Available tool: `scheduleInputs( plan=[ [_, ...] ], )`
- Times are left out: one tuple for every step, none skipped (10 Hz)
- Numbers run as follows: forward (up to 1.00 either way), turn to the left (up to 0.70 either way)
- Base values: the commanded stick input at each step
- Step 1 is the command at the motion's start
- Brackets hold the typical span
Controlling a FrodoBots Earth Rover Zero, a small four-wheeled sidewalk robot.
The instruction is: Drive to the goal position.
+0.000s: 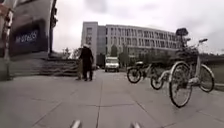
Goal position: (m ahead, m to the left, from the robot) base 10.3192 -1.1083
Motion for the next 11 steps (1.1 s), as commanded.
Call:
scheduleInputs(
  plan=[
    [0.7,0.0],
    [0.7,0.0],
    [0.7,0.0],
    [0.7,0.0],
    [0.7,0.0],
    [0.7,0.0],
    [0.7,0.0],
    [0.7,0.0],
    [0.7,0.0],
    [0.7,0.0],
    [0.7,0.0]
  ],
)
